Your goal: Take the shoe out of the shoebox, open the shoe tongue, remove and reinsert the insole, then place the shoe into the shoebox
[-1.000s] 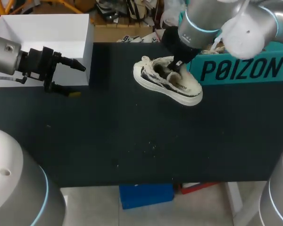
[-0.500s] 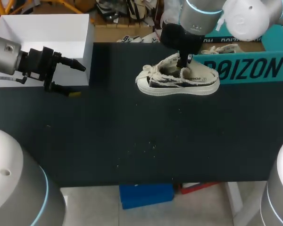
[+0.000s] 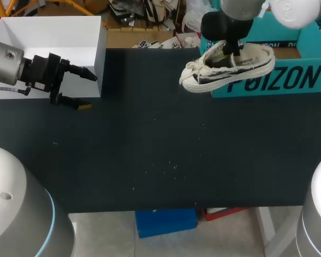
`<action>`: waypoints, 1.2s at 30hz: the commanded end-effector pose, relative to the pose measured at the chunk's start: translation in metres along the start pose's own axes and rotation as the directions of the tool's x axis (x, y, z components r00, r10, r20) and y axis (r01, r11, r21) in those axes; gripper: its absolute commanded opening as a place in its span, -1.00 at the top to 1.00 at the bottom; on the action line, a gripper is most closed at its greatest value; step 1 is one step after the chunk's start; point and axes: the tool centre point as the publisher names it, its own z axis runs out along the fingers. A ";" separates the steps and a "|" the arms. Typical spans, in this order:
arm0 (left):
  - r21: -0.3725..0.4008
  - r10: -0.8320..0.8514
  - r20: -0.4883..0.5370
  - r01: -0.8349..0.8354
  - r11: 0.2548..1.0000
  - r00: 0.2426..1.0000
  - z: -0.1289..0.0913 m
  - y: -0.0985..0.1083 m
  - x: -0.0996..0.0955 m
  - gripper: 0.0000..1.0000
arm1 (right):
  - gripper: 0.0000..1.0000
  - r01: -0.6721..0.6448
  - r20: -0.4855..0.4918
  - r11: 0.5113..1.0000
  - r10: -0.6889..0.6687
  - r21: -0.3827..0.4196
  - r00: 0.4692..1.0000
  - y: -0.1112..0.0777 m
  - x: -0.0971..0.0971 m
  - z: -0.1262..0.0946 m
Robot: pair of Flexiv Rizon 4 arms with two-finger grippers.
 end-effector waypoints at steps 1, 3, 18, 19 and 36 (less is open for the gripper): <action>-0.003 0.002 0.005 -0.002 1.000 1.000 0.001 0.000 0.001 -1.00 | 1.00 0.031 0.007 0.998 -0.030 -0.053 1.000 -0.039 -0.022 -0.008; -0.003 0.002 0.005 -0.002 1.000 1.000 0.001 0.000 0.001 -1.00 | 1.00 0.048 0.015 0.997 -0.047 -0.063 0.999 -0.050 -0.037 -0.009; -0.003 0.002 0.005 -0.002 1.000 1.000 0.001 0.000 0.001 -1.00 | 1.00 0.121 0.057 0.987 -0.115 -0.109 0.992 -0.126 -0.152 0.002; -0.003 0.002 0.005 -0.002 1.000 1.000 0.001 0.000 0.001 -1.00 | 1.00 0.124 0.057 0.986 -0.118 -0.110 0.991 -0.129 -0.158 0.004; -0.003 0.002 0.005 -0.002 1.000 1.000 0.001 0.000 0.001 -1.00 | 1.00 0.205 0.053 0.977 -0.202 -0.064 0.978 -0.148 -0.193 0.030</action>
